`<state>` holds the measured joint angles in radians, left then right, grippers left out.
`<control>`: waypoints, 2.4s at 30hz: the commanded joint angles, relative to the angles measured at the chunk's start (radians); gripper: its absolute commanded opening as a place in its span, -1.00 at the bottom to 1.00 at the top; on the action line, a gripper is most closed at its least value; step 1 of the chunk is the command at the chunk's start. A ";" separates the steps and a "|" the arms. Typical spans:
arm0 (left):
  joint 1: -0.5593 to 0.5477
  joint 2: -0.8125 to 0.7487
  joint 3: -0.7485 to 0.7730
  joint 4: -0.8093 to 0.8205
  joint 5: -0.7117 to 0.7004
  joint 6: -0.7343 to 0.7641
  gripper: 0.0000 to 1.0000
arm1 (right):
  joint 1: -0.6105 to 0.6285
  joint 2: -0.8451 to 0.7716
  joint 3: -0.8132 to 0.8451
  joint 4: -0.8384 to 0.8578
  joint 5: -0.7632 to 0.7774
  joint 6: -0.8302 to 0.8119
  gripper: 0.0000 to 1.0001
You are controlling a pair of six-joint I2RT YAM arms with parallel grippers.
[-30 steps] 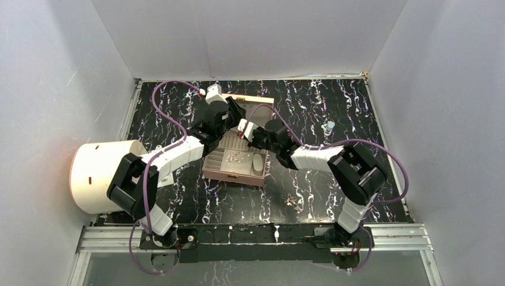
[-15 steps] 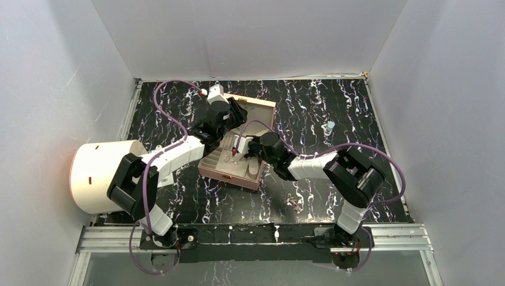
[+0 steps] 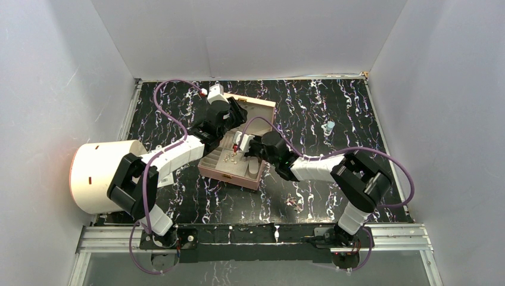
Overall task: Organize the mixed jewelry
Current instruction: Adjust the jewelry in the jewelry box, then adjust the jewelry box at the center of the board.
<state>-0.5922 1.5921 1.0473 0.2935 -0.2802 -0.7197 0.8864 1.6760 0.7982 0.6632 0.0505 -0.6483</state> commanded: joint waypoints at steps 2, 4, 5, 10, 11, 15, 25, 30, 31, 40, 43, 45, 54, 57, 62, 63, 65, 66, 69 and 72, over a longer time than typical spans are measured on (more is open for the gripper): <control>0.028 -0.014 0.031 -0.019 -0.069 0.017 -0.17 | -0.018 -0.026 0.096 -0.132 -0.063 0.199 -0.54; 0.028 -0.013 0.034 -0.019 -0.065 0.017 -0.17 | -0.025 -0.027 0.107 -0.133 -0.057 0.219 -0.51; 0.028 -0.013 0.036 -0.020 -0.064 0.016 -0.17 | -0.027 -0.027 0.107 -0.127 -0.043 0.227 -0.50; 0.028 -0.018 0.049 -0.031 -0.052 0.014 -0.16 | -0.058 -0.031 0.126 -0.127 -0.013 0.303 -0.36; 0.028 -0.023 0.049 -0.032 -0.050 0.013 -0.15 | -0.066 -0.033 0.133 -0.132 -0.012 0.314 -0.33; 0.028 -0.049 0.052 -0.048 -0.032 0.007 -0.13 | -0.084 -0.044 0.136 -0.131 -0.012 0.342 -0.24; 0.044 -0.153 0.041 -0.094 0.110 0.004 0.01 | -0.125 -0.181 0.082 -0.141 -0.110 0.454 -0.15; 0.050 -0.216 0.001 -0.110 0.183 -0.005 0.04 | -0.139 -0.260 0.077 -0.229 -0.212 0.545 -0.10; 0.051 -0.231 -0.009 -0.118 0.193 -0.008 0.06 | -0.138 -0.275 0.073 -0.246 -0.217 0.572 -0.09; 0.097 -0.454 -0.022 -0.508 0.060 0.077 0.27 | -0.197 -0.374 0.257 -0.827 -0.077 1.099 0.15; 0.147 -0.491 0.007 -0.713 0.049 0.116 0.38 | -0.204 -0.402 0.237 -0.960 -0.037 1.236 0.17; 0.187 -0.509 -0.006 -0.792 0.075 0.130 0.48 | -0.216 -0.413 0.219 -1.042 0.020 1.349 0.32; 0.315 -0.520 -0.191 -0.742 0.245 0.130 0.56 | -0.300 -0.308 0.146 -1.001 -0.153 1.547 0.38; 0.340 -0.473 -0.242 -0.682 0.278 0.118 0.56 | -0.300 -0.244 0.185 -0.983 -0.174 1.532 0.34; 0.367 -0.430 -0.311 -0.550 0.452 0.096 0.54 | -0.302 -0.168 0.219 -0.929 -0.200 1.511 0.28; 0.367 -0.425 -0.323 -0.532 0.478 0.092 0.52 | -0.302 -0.151 0.225 -0.923 -0.204 1.507 0.25; 0.367 -0.426 -0.339 -0.511 0.499 0.091 0.51 | -0.302 -0.121 0.243 -0.907 -0.216 1.493 0.12; 0.367 -0.433 -0.346 -0.502 0.503 0.090 0.50 | -0.302 -0.106 0.252 -0.890 -0.226 1.482 0.05; 0.367 -0.441 -0.352 -0.491 0.539 0.090 0.50 | -0.302 -0.064 0.287 -0.848 -0.260 1.457 -0.20; 0.367 -0.433 -0.362 -0.464 0.619 0.077 0.48 | -0.302 -0.016 0.331 -0.848 -0.267 1.429 -0.42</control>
<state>-0.2291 1.1790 0.6979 -0.2310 0.2157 -0.6289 0.5800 1.6012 1.0405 -0.3073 -0.1947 0.8177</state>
